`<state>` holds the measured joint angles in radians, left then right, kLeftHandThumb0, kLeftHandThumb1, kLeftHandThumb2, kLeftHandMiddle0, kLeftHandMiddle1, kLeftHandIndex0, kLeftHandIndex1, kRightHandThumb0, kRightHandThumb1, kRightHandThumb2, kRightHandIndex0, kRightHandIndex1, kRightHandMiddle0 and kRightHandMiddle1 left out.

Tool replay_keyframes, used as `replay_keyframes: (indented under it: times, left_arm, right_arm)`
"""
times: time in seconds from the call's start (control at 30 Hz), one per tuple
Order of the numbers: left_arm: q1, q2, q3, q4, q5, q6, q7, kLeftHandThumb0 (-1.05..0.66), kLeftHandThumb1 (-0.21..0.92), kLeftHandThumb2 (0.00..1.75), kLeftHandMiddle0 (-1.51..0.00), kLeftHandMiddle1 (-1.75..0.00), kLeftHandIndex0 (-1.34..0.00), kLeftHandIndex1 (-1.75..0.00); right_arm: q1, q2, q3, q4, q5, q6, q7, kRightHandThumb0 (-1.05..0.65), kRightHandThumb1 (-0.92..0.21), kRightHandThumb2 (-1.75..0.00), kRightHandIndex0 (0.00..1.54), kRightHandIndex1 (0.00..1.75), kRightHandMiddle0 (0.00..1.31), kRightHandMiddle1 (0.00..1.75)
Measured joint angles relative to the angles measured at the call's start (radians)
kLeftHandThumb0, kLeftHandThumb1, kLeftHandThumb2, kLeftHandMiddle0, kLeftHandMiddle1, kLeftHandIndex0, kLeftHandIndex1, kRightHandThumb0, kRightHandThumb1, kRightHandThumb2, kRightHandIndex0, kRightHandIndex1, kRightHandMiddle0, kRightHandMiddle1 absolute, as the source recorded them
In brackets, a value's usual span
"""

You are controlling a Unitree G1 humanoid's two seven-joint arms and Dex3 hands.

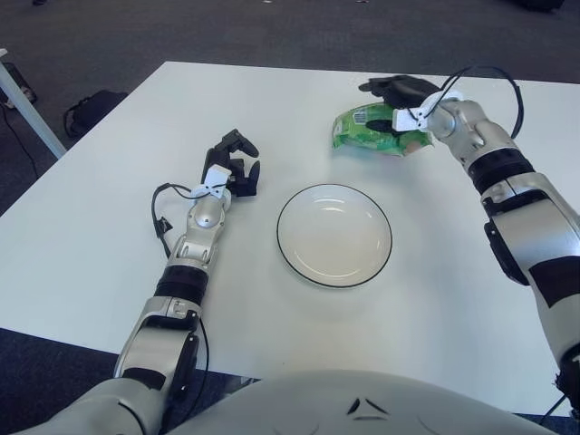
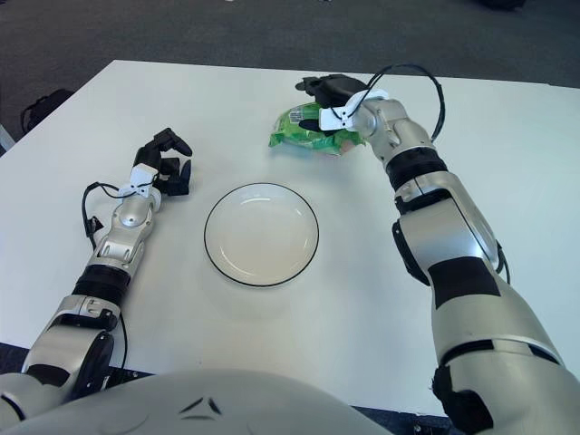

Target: Put the snack into the plate.

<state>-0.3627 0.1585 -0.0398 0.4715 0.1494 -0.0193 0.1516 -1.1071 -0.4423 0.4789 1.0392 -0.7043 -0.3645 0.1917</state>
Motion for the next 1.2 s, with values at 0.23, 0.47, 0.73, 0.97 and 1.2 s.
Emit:
replay_keyframes:
  times: [0.23, 0.47, 0.73, 0.97, 1.2]
  left_arm:
    - [0.005, -0.002, 0.0, -0.013, 0.002, 0.012, 0.002, -0.49, 0.3, 1.33, -1.34, -1.75, -0.62, -1.75]
    - [0.018, -0.006, 0.0, -0.047, 0.002, 0.029, 0.007, -0.49, 0.3, 1.33, -1.34, -1.75, -0.62, -1.75]
    - [0.03, -0.008, -0.002, -0.077, 0.017, 0.045, 0.013, -0.49, 0.3, 1.33, -1.34, -1.75, -0.62, -1.75]
    - [0.034, -0.011, -0.004, -0.087, 0.02, 0.052, 0.02, -0.49, 0.3, 1.34, -1.34, -1.75, -0.62, -1.75]
    - [0.037, -0.013, -0.004, -0.094, 0.02, 0.052, 0.021, -0.49, 0.3, 1.33, -1.34, -1.75, -0.62, -1.75]
  right_arm:
    - [0.012, 0.012, 0.032, 0.07, -0.005, -0.006, -0.006, -1.05, -0.92, -0.92, 0.0, 0.0, 0.0, 0.0]
    - [0.019, 0.05, 0.063, 0.214, -0.023, 0.062, -0.082, -1.05, -0.92, -0.96, 0.0, 0.0, 0.01, 0.01]
    - [0.004, 0.051, 0.078, 0.239, -0.023, 0.124, -0.061, -1.05, -0.92, -1.0, 0.0, 0.0, 0.0, 0.19]
    - [0.003, 0.049, 0.114, 0.243, -0.034, 0.169, -0.075, -1.05, -0.92, -0.97, 0.0, 0.0, 0.0, 0.37]
    - [0.021, 0.048, 0.146, 0.242, -0.063, 0.241, -0.179, -0.81, -0.86, -0.7, 0.01, 0.47, 0.0, 1.01]
